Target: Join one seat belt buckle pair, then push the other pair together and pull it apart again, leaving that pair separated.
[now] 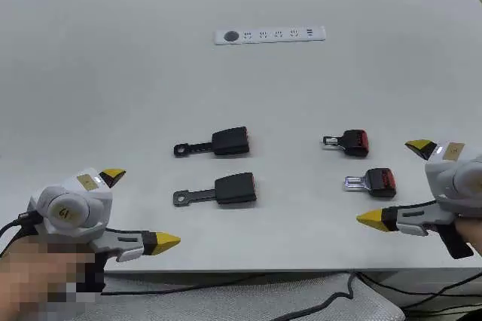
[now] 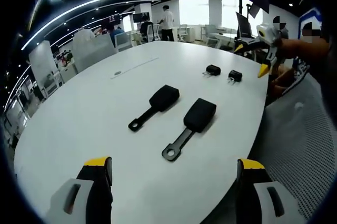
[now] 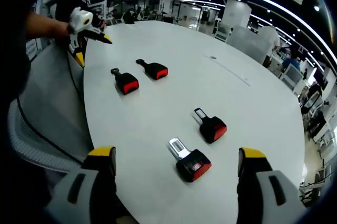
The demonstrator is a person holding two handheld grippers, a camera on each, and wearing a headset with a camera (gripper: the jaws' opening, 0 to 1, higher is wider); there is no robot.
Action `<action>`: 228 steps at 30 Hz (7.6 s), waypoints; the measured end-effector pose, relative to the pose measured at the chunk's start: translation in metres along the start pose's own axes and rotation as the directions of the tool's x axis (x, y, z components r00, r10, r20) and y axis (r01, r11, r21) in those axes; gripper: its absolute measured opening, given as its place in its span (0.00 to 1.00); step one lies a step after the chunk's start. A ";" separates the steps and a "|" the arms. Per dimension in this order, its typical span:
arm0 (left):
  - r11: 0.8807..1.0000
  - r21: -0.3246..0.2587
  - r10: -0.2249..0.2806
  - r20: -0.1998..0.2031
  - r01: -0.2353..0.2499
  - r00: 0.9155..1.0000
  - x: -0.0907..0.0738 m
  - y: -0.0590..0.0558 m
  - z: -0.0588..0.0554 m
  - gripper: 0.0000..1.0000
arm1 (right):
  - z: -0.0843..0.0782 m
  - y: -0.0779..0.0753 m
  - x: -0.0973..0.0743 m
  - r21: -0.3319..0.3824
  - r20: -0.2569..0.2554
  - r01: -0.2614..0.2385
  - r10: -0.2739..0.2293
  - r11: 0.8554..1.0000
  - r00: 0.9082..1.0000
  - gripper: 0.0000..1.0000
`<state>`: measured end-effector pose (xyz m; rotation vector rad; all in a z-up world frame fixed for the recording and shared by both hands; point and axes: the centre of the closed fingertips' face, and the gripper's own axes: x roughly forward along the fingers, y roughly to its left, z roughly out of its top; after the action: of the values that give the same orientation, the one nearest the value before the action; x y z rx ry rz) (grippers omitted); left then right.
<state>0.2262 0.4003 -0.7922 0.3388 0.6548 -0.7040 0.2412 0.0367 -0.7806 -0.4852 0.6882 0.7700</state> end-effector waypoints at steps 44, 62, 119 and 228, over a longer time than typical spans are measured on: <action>0.999 0.025 -0.026 -0.014 0.027 1.000 0.002 -0.010 0.001 0.93 | 0.010 0.010 0.009 -0.001 -0.006 -0.006 0.006 1.000 1.000 0.97; 1.000 0.018 -0.013 -0.010 0.013 1.000 0.001 -0.006 0.002 0.91 | 0.012 0.004 0.012 -0.004 -0.005 -0.010 0.010 1.000 1.000 0.96; 0.836 0.380 -0.304 -0.278 0.395 0.911 0.113 -0.050 0.035 0.46 | -0.041 -0.026 0.058 -0.313 -0.321 -0.353 0.252 0.882 0.913 0.43; 0.717 0.418 -0.390 -0.422 0.558 0.818 0.129 -0.070 0.027 0.32 | 0.066 0.104 0.157 -0.404 -0.266 -0.464 0.384 0.788 0.884 0.32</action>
<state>0.2640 0.2734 -0.8616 0.8199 0.8534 -1.3687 0.2693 0.2163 -0.8634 -0.8513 0.7891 1.3509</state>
